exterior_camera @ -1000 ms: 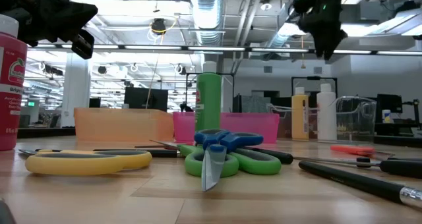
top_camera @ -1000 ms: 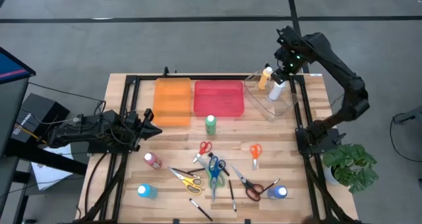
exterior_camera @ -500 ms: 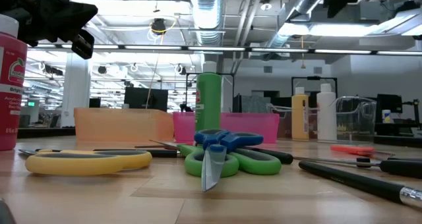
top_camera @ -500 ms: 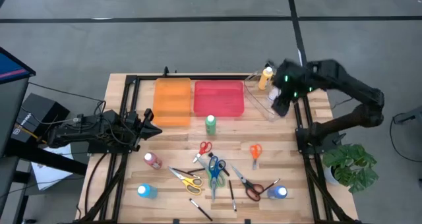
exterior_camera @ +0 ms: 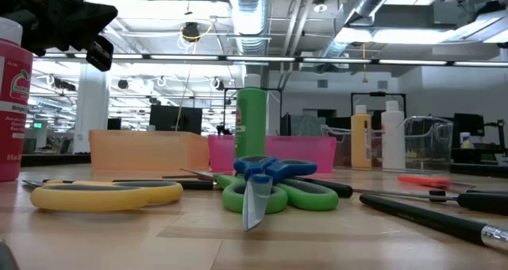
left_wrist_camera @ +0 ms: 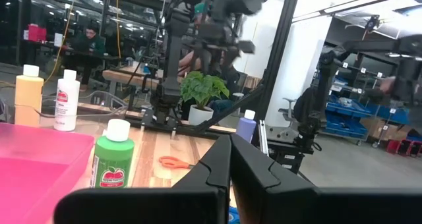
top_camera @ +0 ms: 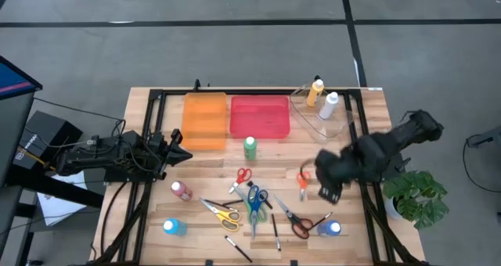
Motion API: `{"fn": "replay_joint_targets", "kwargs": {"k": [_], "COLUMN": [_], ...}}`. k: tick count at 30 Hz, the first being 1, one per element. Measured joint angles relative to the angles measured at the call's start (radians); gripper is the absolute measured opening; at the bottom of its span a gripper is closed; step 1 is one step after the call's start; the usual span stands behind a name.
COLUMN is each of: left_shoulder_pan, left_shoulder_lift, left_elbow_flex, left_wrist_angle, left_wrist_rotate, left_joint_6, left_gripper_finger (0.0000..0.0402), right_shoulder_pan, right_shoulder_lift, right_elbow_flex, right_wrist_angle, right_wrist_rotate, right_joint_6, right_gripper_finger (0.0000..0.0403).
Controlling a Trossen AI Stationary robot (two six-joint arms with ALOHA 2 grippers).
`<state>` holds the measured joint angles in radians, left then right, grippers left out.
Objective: Pick & Place Paint Supplies
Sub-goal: Put the violet paint bottle into the transparent bin
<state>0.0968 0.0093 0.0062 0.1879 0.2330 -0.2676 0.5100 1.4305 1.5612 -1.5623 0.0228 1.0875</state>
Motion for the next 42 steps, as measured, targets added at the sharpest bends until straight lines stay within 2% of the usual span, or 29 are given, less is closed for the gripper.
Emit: {"fn": "replay_joint_targets", "kwargs": {"k": [7,11,15,19,23,27,35,42], "left_shoulder_pan": [0.0,0.0,0.0,0.0,0.0,0.0,0.0,0.0], "left_shoulder_lift": [0.0,0.0,0.0,0.0,0.0,0.0,0.0,0.0], "left_elbow_flex": [0.0,0.0,0.0,0.0,0.0,0.0,0.0,0.0], "left_wrist_angle": [0.0,0.0,0.0,0.0,0.0,0.001,0.002,0.003], "left_wrist_rotate": [0.0,0.0,0.0,0.0,0.0,0.0,0.0,0.0], "left_joint_6": [0.0,0.0,0.0,0.0,0.0,0.0,0.0,0.0], "left_gripper_finger": [0.0001,0.0001,0.0001,0.0001,0.0001,0.0001,0.0001,0.0001], "right_shoulder_pan": [0.218,0.296,0.343,0.366,0.359,0.357,0.351,0.352], "right_shoulder_lift": [0.088,0.099,0.093,0.096,0.126,0.158,0.226,0.227], "right_elbow_flex": [0.0,0.0,0.0,0.001,0.001,0.001,0.001,0.0], "right_wrist_angle": [0.01,0.071,0.12,0.115,0.122,0.16,0.217,0.213], "right_wrist_rotate": [-0.006,-0.023,0.033,0.085,0.082,0.034,-0.105,-0.104], "right_joint_6": [0.249,0.389,0.48,0.523,0.536,0.537,0.537,0.532], "right_gripper_finger": [0.0213,0.0213,0.0213,0.0213,0.0213,0.0223,0.0286,0.0295]}}
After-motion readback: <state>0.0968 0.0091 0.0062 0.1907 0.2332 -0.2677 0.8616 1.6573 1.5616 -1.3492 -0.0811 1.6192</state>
